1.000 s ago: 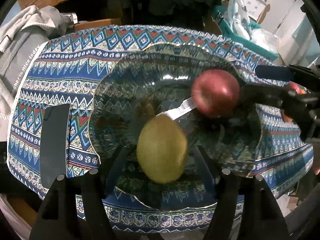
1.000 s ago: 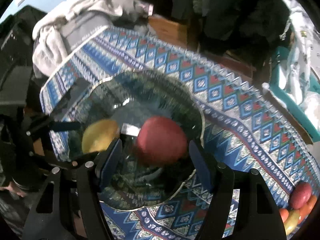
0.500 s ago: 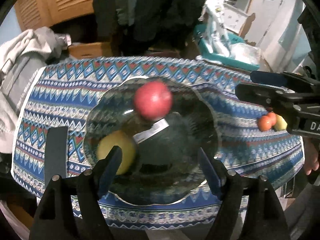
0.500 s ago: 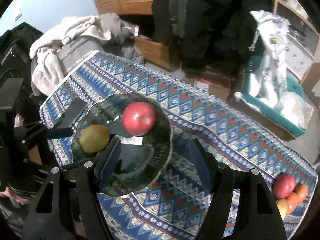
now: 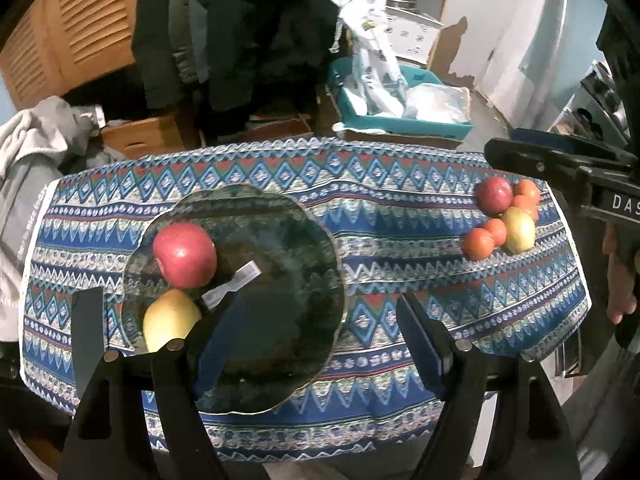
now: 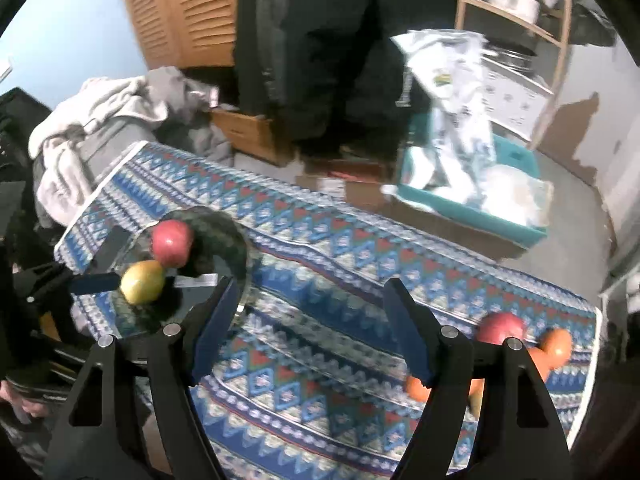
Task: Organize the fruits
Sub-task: 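Withdraw both open tools from the bowl back toward the remaining fruit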
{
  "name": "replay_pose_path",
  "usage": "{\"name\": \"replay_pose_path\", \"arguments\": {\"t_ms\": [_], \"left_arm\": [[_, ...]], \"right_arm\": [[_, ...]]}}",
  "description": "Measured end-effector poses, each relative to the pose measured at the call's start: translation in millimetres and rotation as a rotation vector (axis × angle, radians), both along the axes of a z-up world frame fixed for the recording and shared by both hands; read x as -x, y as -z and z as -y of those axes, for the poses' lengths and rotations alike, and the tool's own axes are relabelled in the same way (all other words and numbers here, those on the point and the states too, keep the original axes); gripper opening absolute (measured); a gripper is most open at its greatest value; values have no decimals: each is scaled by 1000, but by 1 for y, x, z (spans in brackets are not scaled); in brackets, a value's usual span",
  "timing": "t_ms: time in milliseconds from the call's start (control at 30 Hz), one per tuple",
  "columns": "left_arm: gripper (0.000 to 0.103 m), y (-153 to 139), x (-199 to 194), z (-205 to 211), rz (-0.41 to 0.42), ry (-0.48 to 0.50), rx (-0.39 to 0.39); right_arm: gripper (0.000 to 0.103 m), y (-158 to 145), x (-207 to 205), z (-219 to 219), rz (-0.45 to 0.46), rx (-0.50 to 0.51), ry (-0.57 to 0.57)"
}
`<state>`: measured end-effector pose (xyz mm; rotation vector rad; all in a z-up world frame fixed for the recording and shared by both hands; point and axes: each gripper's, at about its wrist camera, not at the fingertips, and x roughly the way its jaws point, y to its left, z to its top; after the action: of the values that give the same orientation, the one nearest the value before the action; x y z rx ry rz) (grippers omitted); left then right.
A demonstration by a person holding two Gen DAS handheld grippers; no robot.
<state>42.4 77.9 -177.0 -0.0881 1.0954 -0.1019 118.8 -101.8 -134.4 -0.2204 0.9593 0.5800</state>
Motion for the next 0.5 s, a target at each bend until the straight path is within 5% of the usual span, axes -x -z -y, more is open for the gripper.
{"name": "replay_pose_path", "arguments": {"t_ms": [500], "left_arm": [[80, -15, -14, 67, 27, 107, -47]], "right_arm": [[76, -9, 3, 90, 30, 33, 152]]}}
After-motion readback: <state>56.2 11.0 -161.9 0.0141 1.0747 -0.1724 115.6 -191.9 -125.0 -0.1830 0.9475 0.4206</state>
